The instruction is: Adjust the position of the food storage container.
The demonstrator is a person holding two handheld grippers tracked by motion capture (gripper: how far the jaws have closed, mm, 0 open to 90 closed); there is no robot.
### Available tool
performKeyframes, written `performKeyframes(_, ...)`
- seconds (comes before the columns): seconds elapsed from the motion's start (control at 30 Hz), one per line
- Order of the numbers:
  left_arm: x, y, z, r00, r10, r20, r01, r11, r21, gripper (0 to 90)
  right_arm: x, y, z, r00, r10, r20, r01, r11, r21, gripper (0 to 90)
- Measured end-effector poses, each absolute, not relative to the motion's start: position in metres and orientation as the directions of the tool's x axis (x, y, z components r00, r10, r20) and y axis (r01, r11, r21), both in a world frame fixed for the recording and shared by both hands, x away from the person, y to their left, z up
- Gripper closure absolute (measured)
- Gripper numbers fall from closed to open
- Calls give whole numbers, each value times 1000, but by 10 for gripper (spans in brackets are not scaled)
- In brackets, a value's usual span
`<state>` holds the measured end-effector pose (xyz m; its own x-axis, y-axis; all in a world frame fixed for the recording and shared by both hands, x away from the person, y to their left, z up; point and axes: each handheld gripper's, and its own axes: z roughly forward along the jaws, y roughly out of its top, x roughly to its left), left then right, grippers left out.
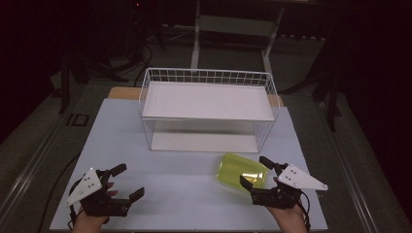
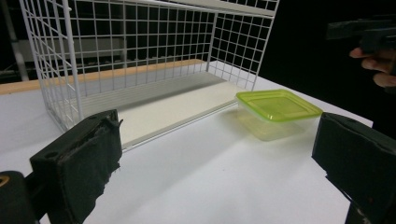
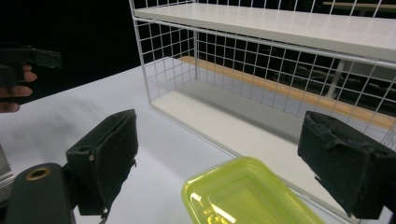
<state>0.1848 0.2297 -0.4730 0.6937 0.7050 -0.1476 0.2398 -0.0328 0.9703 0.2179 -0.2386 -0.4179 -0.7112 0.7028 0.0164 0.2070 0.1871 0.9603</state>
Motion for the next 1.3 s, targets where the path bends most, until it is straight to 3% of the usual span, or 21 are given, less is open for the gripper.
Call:
performKeyframes(0.23,186,228,-474,695,703,-151,244,-33,969,20,240,-250,-424,-700,712,57,286,206,936,233)
performKeyframes(0.37,187,227,-474,701,698,-145,240,-40,970,20,250,-259,-435,-707,707,-11,317,330,889,318)
performKeyframes(0.6,189,227,-475,701,697,-147,243,-40,969,20,256,-273,-446,-681,732,7,362,329,872,412)
performKeyframes(0.67,189,226,-475,703,696,-147,242,-41,969,20,258,-283,-450,-657,754,23,391,314,865,506)
performKeyframes(1.1,188,225,-476,703,696,-147,245,-43,969,20,254,-306,-472,-603,797,18,468,336,817,889)
performKeyframes(1.3,188,225,-477,700,698,-150,248,-41,968,20,257,-308,-485,-594,804,24,499,344,795,899)
